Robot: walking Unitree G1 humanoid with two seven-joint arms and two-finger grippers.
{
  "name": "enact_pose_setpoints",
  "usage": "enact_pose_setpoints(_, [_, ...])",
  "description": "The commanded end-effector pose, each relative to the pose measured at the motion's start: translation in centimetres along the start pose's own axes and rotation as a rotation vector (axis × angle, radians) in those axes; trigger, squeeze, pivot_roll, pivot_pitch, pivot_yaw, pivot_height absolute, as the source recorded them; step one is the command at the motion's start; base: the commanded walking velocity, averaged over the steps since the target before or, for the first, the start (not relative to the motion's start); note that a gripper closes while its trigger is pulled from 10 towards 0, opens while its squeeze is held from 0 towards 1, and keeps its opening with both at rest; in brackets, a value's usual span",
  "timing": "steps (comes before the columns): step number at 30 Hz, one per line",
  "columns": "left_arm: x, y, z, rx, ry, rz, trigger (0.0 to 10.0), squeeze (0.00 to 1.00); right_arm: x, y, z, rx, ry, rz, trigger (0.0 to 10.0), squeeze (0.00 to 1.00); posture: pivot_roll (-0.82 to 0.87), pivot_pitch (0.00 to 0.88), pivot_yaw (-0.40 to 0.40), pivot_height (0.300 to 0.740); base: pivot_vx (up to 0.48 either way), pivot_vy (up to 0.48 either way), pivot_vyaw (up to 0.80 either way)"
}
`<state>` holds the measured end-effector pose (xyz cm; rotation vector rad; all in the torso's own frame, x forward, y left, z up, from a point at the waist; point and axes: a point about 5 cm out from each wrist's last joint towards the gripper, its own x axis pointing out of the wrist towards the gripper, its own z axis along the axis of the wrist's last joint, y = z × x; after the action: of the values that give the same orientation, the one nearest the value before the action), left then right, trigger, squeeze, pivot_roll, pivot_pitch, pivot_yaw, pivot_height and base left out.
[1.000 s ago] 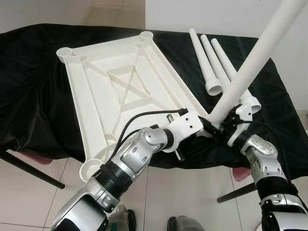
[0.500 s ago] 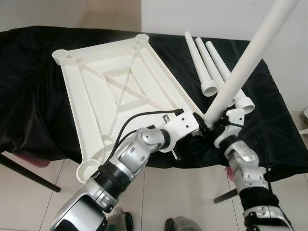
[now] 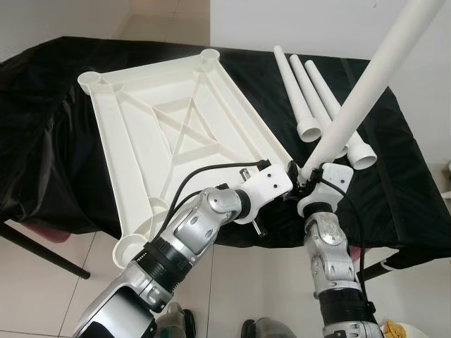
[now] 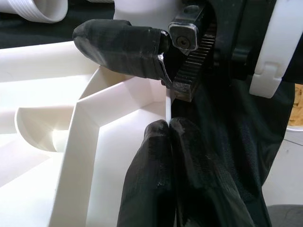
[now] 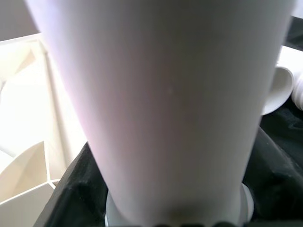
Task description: Building children table
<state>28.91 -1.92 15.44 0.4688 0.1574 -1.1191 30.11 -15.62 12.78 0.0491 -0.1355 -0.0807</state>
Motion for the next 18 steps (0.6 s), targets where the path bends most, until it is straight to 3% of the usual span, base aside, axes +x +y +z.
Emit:
enact_pose_setpoints(1, [0.3,-1.1,-0.2,-0.004,0.004,-0.078,10.0,0.00,-0.4,0.9,-0.6,0.014,0.036,0.020,0.0,0.00,-0.04,0.070,0.001,0.740,0.000,0.000,0.00])
enact_pose_setpoints(3, [0.3,-1.1,-0.2,-0.002,0.005,-0.078,10.0,0.00,-0.3,0.6,-0.4,0.010,0.035,0.021,0.0,0.00,-0.04,0.069,0.001,0.740,0.000,0.000,0.00])
enact_pose_setpoints(4, [0.2,-1.1,-0.2,-0.002,0.005,-0.078,10.0,0.00,-0.3,0.5,-0.3,0.006,0.030,0.029,9.2,0.00,-0.04,0.068,0.003,0.740,0.000,0.000,0.00])
enact_pose_setpoints(6, [0.2,-1.1,-0.2,-0.002,0.006,-0.079,10.0,0.00,-0.2,0.5,-0.2,0.003,0.026,0.034,9.2,0.00,-0.04,0.068,0.003,0.740,0.000,0.000,0.00])
enact_pose_setpoints(7, [0.2,-1.2,-0.2,-0.002,0.006,-0.081,10.0,0.00,-0.2,0.5,0.1,-0.006,0.024,0.028,10.0,0.00,-0.04,0.068,0.004,0.740,0.000,0.000,0.00])
enact_pose_setpoints(10, [0.2,-1.2,-0.3,-0.018,0.003,-0.086,10.0,0.00,-0.1,0.4,0.2,-0.009,0.022,0.031,10.0,0.00,-0.04,0.070,0.004,0.740,0.000,0.000,0.00])
enact_pose_setpoints(11, [0.2,-1.2,-0.3,-0.029,0.004,-0.087,10.0,1.00,-0.1,0.3,0.3,-0.014,0.022,0.034,10.0,0.00,-0.04,0.070,0.004,0.740,0.000,0.000,0.00])
enact_pose_setpoints(17, [0.1,-1.2,-0.3,-0.014,0.009,-0.083,10.0,1.00,0.0,-0.5,0.8,-0.033,0.016,0.059,10.0,0.00,-0.04,0.076,0.005,0.740,0.000,0.000,0.00])
enact_pose_setpoints(18, [0.2,-1.2,-0.4,-0.007,0.014,-0.079,10.0,0.00,0.1,-0.7,1.1,-0.040,0.009,0.093,10.0,0.00,-0.04,0.078,0.007,0.740,0.000,0.000,0.00])
